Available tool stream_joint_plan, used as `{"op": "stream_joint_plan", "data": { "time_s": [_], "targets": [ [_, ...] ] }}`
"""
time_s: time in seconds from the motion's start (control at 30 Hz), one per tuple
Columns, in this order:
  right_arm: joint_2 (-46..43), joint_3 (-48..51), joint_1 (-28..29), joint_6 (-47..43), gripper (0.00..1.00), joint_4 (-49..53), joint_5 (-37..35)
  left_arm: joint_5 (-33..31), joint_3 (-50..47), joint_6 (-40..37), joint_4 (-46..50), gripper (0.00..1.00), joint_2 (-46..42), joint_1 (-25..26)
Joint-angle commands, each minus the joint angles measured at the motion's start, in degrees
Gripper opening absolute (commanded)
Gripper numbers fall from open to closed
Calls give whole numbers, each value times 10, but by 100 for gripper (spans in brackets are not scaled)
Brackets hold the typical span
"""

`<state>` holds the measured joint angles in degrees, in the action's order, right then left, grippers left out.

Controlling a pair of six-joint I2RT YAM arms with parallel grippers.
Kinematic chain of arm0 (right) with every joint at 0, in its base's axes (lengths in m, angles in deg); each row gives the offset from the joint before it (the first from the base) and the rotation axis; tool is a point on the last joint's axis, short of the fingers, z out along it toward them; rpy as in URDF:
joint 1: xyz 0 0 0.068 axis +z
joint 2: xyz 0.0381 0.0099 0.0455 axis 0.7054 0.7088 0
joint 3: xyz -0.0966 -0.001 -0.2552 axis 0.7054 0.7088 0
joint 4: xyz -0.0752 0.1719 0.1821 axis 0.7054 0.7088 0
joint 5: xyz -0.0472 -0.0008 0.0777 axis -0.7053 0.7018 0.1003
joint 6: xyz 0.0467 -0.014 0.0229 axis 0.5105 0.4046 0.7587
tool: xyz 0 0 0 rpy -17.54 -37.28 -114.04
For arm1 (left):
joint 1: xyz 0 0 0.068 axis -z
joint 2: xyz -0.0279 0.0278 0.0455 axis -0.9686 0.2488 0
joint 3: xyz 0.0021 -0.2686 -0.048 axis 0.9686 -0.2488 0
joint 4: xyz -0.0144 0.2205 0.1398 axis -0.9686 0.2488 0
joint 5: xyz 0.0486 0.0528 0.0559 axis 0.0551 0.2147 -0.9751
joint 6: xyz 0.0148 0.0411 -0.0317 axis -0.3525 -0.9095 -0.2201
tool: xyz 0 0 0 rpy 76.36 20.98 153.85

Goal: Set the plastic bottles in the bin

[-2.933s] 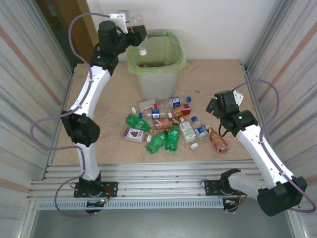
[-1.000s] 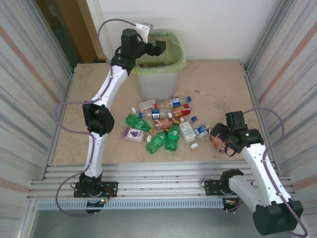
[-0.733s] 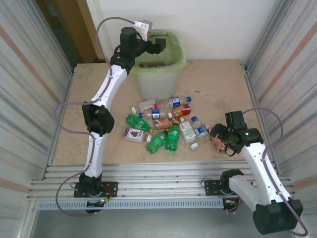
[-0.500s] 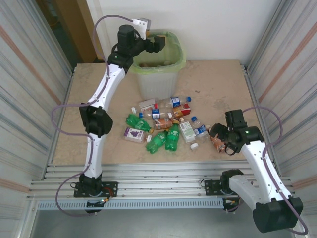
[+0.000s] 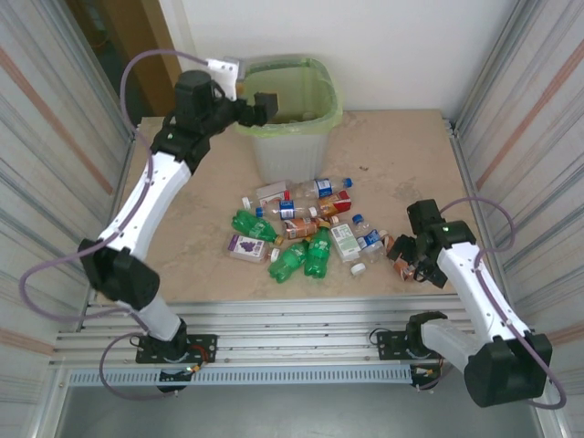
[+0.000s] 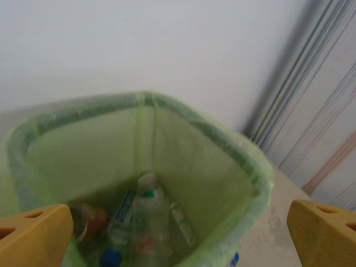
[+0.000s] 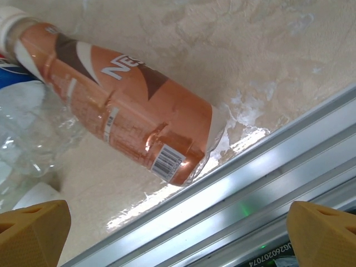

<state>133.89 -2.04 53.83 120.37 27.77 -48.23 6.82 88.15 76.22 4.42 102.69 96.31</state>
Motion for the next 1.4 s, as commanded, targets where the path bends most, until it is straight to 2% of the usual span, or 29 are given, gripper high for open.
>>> {"op": "stream_joint_plan", "data": {
  "time_s": [0.0, 0.13, 0.33, 0.73, 1.37],
  "targets": [
    [20, -4, 0, 15, 98, 9, -9, -50, -99, 14, -45, 99, -68, -2],
    [49, -3, 1, 7, 98, 2, 0, -83, -194, 37, -59, 99, -132, -20],
    [93, -3, 1, -1, 98, -18, 3, -86, -259, 83, -71, 99, -168, -64],
    [184, -6, -16, -20, 98, -59, -15, -73, -271, 94, -75, 99, -160, -82],
    [258, -50, -76, -78, 100, -128, 27, -65, -294, 109, -71, 99, -181, -95]
  ]
}}
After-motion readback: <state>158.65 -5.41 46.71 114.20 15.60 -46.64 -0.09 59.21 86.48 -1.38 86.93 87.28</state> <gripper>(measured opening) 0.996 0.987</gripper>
